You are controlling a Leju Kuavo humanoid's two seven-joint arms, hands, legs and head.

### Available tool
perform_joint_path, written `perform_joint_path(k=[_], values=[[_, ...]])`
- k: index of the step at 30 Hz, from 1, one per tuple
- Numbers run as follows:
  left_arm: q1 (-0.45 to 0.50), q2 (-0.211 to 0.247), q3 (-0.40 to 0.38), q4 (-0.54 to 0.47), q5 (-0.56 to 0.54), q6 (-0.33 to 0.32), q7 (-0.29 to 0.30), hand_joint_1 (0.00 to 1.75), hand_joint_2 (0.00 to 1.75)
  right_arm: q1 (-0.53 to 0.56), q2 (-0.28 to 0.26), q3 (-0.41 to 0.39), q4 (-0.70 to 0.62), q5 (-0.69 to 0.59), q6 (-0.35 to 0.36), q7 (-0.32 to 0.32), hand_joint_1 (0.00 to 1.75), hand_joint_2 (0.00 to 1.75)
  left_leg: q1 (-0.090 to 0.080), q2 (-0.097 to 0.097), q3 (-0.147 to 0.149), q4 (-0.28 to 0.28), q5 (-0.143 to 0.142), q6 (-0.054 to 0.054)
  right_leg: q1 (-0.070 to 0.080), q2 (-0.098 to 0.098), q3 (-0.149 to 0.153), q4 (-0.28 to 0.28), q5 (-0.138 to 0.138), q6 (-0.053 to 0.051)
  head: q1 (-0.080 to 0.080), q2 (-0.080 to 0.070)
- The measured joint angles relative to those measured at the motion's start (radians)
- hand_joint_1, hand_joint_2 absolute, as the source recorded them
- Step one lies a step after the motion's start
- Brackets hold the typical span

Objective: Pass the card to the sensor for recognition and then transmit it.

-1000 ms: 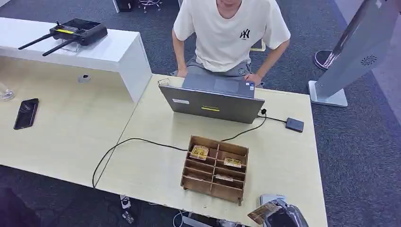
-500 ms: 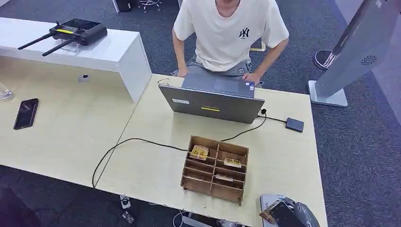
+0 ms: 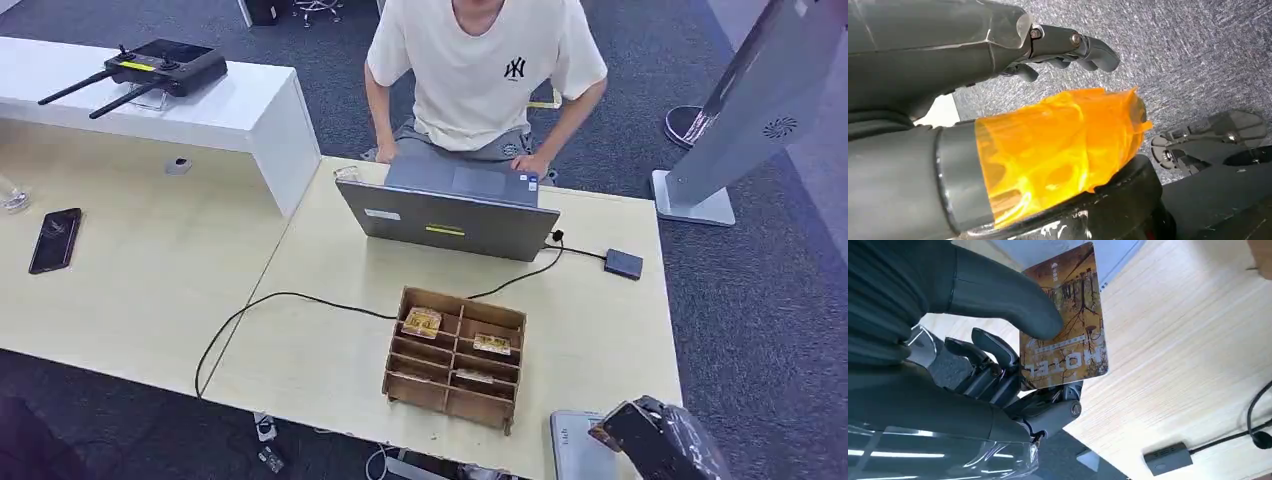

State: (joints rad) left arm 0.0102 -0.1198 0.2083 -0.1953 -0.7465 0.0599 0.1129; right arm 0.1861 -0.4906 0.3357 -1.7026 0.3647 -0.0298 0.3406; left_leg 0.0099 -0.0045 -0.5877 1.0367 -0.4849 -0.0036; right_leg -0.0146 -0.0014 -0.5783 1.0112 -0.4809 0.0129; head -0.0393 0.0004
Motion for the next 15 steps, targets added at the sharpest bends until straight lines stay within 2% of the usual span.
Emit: perform_joint_path(k=[15], values=[[-0.001, 0.003, 0.000, 0.000, -0.014, -0.007, 0.011, 0.00, 0.00, -0.024, 0.017, 0.038, 0.049, 0.024, 0.039, 0.028, 1.75, 1.75, 0.000, 0.000, 0.000, 0.000, 0.000, 0.000, 0.000, 0.000, 0.000, 0.000, 0.000, 0.000, 0.000, 0.000]])
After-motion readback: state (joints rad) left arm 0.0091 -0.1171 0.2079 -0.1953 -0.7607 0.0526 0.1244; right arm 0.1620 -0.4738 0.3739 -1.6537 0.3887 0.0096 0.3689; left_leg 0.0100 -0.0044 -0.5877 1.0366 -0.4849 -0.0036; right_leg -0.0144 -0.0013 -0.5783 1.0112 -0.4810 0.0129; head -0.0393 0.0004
